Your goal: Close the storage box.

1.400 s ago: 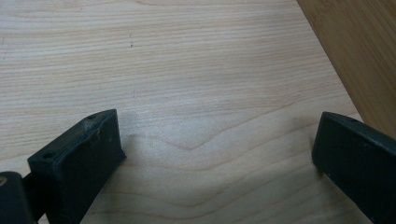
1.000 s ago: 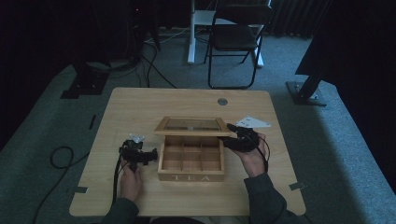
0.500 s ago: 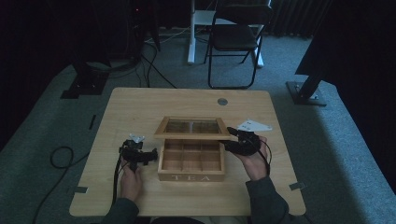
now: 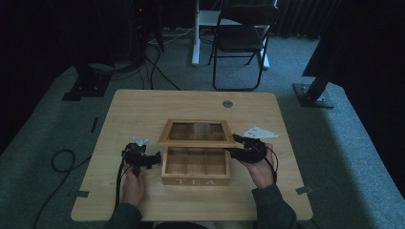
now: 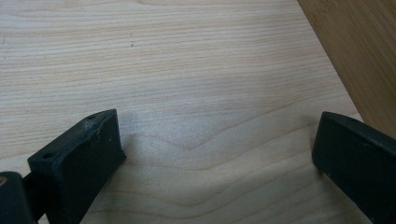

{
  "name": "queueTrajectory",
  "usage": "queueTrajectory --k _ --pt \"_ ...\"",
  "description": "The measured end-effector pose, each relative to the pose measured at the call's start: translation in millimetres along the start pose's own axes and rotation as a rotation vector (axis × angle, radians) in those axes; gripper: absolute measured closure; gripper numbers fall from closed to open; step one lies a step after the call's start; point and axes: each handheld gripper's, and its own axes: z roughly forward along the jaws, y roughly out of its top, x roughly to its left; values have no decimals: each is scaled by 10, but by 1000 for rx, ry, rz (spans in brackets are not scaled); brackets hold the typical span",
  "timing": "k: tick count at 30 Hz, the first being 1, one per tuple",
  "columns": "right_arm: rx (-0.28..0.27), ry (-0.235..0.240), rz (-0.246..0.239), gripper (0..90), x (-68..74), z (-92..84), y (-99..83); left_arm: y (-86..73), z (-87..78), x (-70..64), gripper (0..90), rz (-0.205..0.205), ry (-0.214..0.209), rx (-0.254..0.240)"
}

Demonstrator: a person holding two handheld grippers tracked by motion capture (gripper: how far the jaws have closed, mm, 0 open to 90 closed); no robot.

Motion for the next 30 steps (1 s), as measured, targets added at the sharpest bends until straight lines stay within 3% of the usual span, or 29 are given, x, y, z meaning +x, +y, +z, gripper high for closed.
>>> queueTrajectory --k 30 --pt "17 43 36 493 21 -39 -229 -1 0 0 16 0 0 1"
